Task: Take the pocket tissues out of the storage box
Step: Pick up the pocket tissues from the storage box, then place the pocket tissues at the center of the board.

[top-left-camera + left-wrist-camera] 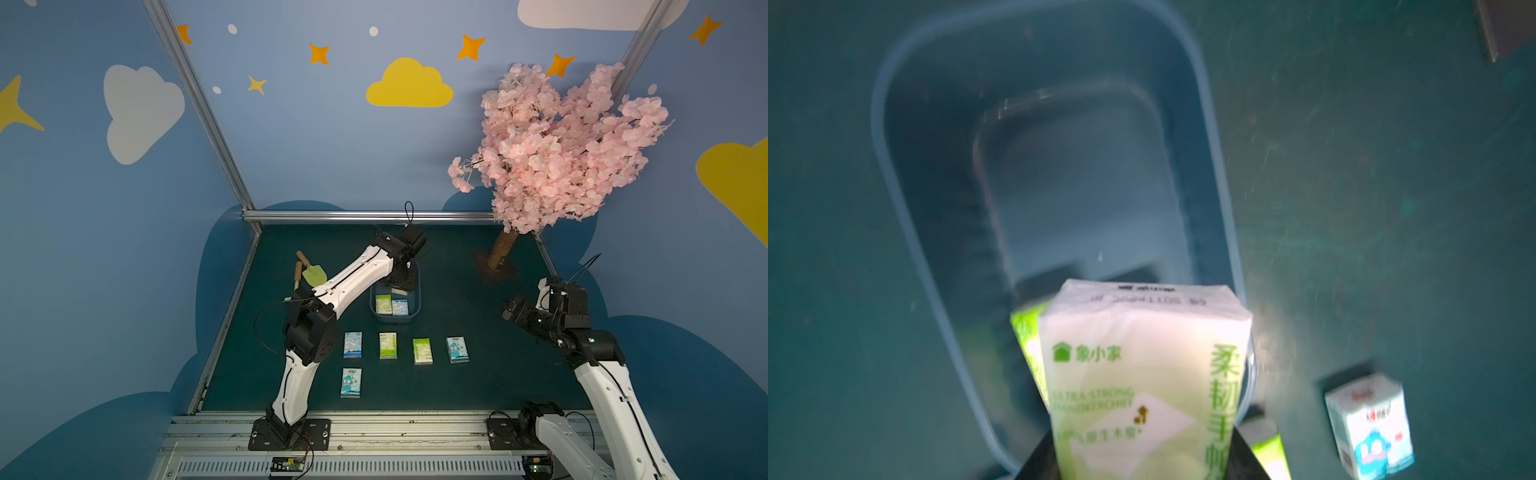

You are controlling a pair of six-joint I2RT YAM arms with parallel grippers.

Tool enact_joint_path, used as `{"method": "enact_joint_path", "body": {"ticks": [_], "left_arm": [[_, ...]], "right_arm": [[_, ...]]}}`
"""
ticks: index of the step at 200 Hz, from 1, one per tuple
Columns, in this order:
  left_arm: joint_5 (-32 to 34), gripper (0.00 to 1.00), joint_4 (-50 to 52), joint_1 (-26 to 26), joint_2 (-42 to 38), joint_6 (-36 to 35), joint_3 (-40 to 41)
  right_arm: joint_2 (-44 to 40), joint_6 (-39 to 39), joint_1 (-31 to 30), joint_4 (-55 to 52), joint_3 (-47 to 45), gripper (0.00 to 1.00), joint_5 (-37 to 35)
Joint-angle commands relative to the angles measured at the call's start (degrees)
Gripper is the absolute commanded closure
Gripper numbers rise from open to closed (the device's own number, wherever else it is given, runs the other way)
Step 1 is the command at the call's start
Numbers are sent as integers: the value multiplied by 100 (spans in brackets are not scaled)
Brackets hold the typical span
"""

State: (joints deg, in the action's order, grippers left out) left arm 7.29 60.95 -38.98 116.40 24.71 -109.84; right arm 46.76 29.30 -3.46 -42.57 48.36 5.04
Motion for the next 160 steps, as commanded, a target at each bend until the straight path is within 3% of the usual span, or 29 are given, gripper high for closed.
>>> {"method": "enact_joint_path", "body": {"ticks": [1,90,160], "left_arm": [[-39,52,-235,-96,-725,375,664],[-361,52,-534,-632,-3257,1796,3566],[-457,52,-558,-1167,-3965,2622,4434]], "right_arm": [[-93,67,10,107,-98,2,160],[-34,80,10,152,-160,2,280],[-23,16,4,152,-160,2,471]]}}
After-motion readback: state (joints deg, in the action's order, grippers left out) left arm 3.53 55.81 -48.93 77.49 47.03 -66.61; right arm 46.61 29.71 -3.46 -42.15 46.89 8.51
